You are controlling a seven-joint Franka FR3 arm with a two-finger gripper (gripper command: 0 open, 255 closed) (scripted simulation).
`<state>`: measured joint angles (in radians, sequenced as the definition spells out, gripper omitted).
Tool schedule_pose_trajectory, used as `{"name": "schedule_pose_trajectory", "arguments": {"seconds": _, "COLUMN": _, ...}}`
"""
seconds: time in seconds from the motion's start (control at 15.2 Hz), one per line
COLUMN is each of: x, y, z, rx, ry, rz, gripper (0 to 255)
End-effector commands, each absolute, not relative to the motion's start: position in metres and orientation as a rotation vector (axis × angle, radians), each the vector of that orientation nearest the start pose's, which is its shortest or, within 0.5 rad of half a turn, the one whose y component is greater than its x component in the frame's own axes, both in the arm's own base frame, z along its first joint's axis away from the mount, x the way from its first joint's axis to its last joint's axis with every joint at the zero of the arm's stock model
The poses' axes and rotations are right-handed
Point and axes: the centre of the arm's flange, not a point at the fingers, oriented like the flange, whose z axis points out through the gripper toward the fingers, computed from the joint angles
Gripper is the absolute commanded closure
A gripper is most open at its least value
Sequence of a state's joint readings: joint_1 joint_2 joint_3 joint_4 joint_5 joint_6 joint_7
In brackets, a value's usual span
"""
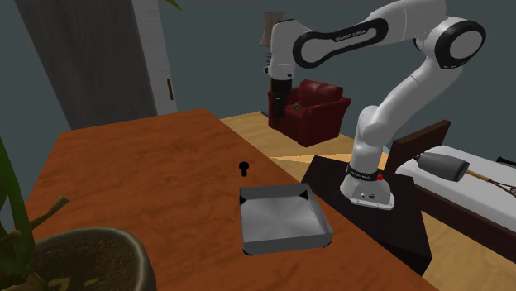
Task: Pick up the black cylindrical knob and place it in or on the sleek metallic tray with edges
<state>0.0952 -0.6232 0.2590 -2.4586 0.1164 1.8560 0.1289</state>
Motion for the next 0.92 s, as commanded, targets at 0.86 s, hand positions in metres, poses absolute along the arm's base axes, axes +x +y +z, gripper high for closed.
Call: {"name": "schedule_pose_trajectory", "arguments": {"seconds": 0.86, "x": 0.379, "y": 0.319, "z": 0.427, "rx": -3.145, "ry": -0.192, "rz": -0.003, "gripper": 0}}
